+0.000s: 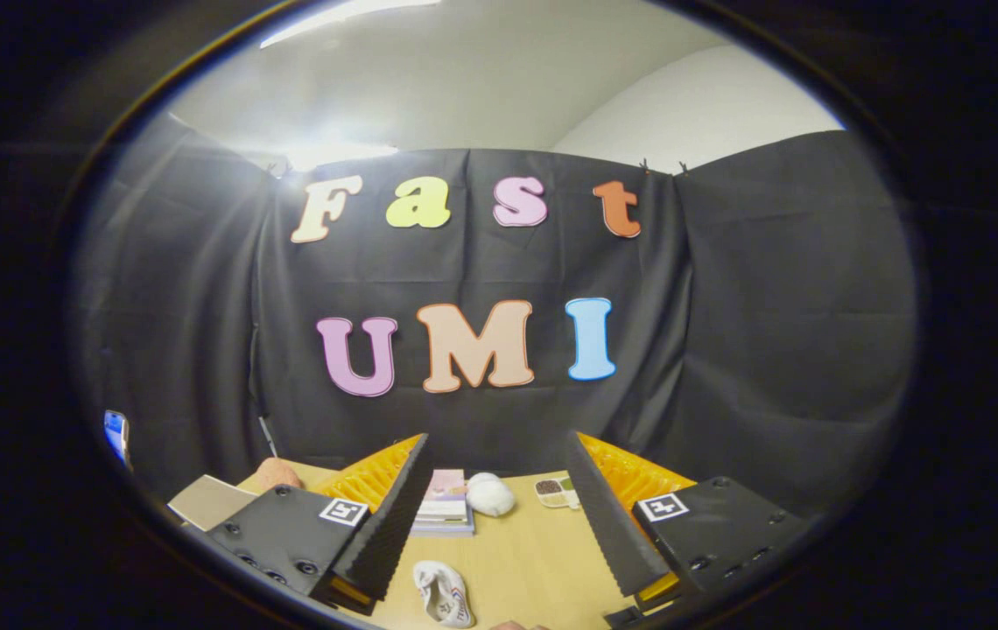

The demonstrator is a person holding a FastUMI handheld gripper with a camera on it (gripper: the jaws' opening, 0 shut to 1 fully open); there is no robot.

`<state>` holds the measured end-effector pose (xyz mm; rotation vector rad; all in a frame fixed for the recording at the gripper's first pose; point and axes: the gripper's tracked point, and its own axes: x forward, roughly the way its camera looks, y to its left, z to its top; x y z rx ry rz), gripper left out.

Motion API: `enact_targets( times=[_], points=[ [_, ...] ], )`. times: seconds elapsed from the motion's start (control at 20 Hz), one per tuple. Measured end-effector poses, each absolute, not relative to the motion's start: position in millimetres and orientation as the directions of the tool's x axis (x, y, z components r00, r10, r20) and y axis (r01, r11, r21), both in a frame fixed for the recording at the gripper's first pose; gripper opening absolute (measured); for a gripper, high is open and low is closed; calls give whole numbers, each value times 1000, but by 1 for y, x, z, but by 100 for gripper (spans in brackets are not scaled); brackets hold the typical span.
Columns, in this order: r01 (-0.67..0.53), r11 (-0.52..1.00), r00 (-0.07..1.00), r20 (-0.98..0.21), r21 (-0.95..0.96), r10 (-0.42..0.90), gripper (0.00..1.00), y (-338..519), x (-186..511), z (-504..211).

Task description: Open the storage box then place both shoes into the box .Put the left shoe in first, then the right shoe, with the right side of both shoes facing outward in a uniform manner.

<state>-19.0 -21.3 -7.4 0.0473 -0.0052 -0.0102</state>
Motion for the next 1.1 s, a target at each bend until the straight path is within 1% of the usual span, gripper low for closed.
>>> enact_targets(
  times=[0.2, 0.3, 0.6, 0.8, 0.9, 1.0, 1.1],
  points=[
    [-27, 997, 1000, -11, 68, 28, 95, -4, -13, -17],
    [-64, 992, 998, -13, 111, 65, 95, 15, -8, -24],
    [-178, 942, 982, -7, 286, 188, 96, 88, 13, -56],
    [-253, 846, 953, -30, 469, 302, 96, 149, 27, -93],
    [-271, 795, 929, -68, 543, 364, 96, 180, 36, -121],
    [-270, 753, 895, -132, 600, 426, 96, 212, 42, -155],
    [-258, 723, 849, -207, 642, 486, 99, 245, 39, -191]
  ],
)
